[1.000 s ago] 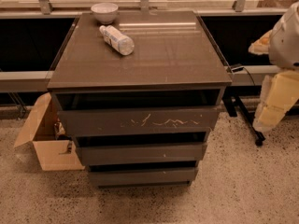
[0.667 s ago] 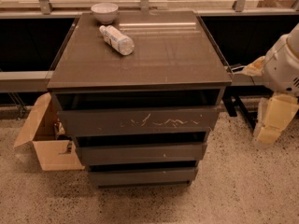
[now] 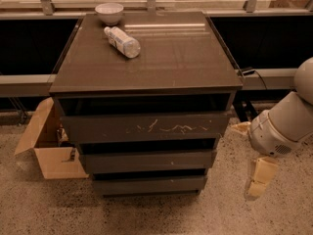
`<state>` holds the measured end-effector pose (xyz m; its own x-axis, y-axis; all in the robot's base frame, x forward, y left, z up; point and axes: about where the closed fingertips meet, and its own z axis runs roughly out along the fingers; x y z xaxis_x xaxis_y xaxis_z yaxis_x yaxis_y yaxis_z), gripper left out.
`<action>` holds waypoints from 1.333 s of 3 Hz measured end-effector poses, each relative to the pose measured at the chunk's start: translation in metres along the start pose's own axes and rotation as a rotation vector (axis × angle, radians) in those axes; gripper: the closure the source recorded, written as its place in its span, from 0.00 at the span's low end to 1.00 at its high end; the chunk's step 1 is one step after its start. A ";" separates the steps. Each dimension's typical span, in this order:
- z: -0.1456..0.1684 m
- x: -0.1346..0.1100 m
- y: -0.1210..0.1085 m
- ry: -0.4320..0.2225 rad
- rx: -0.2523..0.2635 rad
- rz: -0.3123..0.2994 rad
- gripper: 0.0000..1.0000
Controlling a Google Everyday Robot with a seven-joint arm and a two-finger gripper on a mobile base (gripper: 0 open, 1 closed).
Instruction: Open bottom drawer
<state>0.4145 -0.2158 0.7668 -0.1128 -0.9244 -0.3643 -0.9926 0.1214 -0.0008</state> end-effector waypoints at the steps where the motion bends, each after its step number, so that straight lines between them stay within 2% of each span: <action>1: 0.000 0.000 0.000 0.000 0.000 0.000 0.00; 2: 0.021 0.006 -0.001 0.003 -0.045 -0.004 0.00; 3: 0.076 0.024 0.001 -0.027 -0.110 -0.043 0.00; 4: 0.161 0.052 0.002 -0.125 -0.165 -0.074 0.00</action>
Offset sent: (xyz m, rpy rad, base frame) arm 0.0048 0.0018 -0.0515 0.0061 0.0987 0.0441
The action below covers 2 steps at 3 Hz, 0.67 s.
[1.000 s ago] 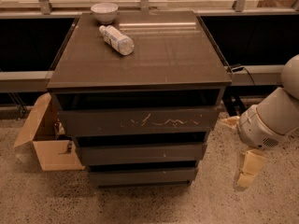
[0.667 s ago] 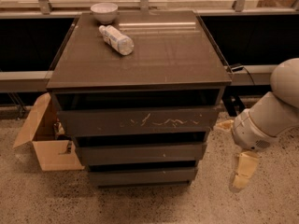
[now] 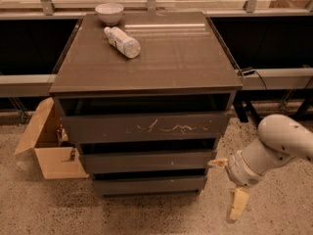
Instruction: Open bottom drawer
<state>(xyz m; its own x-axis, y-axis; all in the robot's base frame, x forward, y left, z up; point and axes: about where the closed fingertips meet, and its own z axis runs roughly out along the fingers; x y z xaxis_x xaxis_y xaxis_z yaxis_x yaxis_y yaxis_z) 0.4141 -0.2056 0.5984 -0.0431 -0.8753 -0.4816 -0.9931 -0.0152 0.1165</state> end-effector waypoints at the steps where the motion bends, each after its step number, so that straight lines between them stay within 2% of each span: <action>1: 0.051 0.023 -0.006 -0.069 -0.036 -0.007 0.00; 2: 0.051 0.023 -0.006 -0.069 -0.036 -0.007 0.00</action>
Offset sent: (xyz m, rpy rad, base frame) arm 0.0018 0.0023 -0.0440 0.0568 0.0135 0.0104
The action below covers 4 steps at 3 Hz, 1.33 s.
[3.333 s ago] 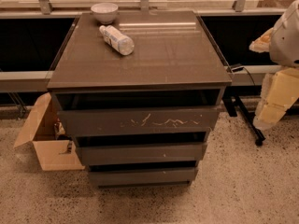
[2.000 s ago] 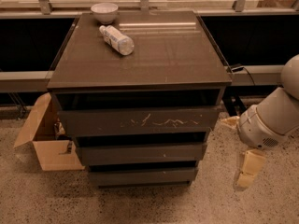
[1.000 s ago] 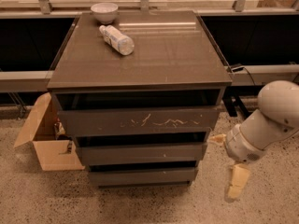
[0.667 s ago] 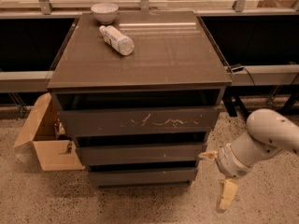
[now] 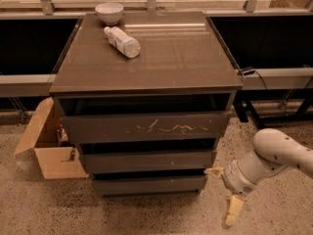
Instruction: Open bottom drawer
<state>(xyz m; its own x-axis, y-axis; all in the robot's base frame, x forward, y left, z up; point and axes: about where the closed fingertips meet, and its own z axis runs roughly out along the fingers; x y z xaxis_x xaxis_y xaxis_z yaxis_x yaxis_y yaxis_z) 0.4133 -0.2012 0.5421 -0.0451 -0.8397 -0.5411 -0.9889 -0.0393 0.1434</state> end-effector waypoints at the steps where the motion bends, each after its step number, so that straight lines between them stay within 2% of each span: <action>1: 0.014 0.010 -0.012 0.010 0.014 0.005 0.00; 2: 0.058 0.037 -0.057 0.028 0.033 -0.080 0.00; 3: 0.100 0.058 -0.089 0.006 0.020 -0.141 0.00; 4: 0.142 0.072 -0.112 -0.014 -0.014 -0.174 0.00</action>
Offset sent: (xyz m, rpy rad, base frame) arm 0.0826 0.0014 -0.1391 -0.0249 -0.1398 0.1151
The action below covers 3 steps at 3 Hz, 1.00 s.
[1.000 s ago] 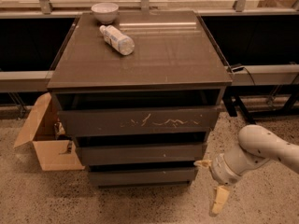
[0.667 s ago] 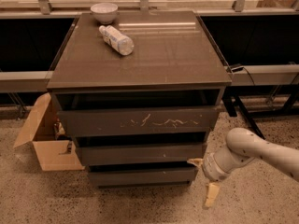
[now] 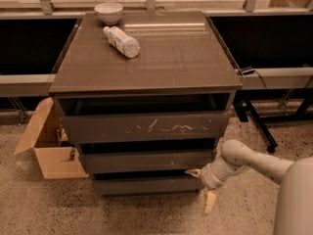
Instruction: Open bottom drawer
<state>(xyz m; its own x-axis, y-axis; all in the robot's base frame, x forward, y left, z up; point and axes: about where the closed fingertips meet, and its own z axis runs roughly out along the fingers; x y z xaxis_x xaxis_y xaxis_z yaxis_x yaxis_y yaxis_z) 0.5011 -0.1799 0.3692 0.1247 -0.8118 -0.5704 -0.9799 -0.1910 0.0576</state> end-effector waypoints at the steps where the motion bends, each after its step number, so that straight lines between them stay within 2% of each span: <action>1: 0.037 0.011 -0.012 -0.024 -0.009 -0.023 0.00; 2: 0.075 0.022 -0.025 -0.050 0.031 -0.031 0.00; 3: 0.092 0.032 -0.040 -0.109 0.094 -0.010 0.00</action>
Offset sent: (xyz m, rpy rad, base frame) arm 0.0261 0.0352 -0.1003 0.0545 -0.0691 -0.0050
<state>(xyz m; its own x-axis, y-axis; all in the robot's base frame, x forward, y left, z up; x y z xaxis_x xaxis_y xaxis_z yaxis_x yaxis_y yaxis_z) 0.5300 -0.1472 0.2737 0.1222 -0.7445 -0.6563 -0.9895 -0.1426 -0.0225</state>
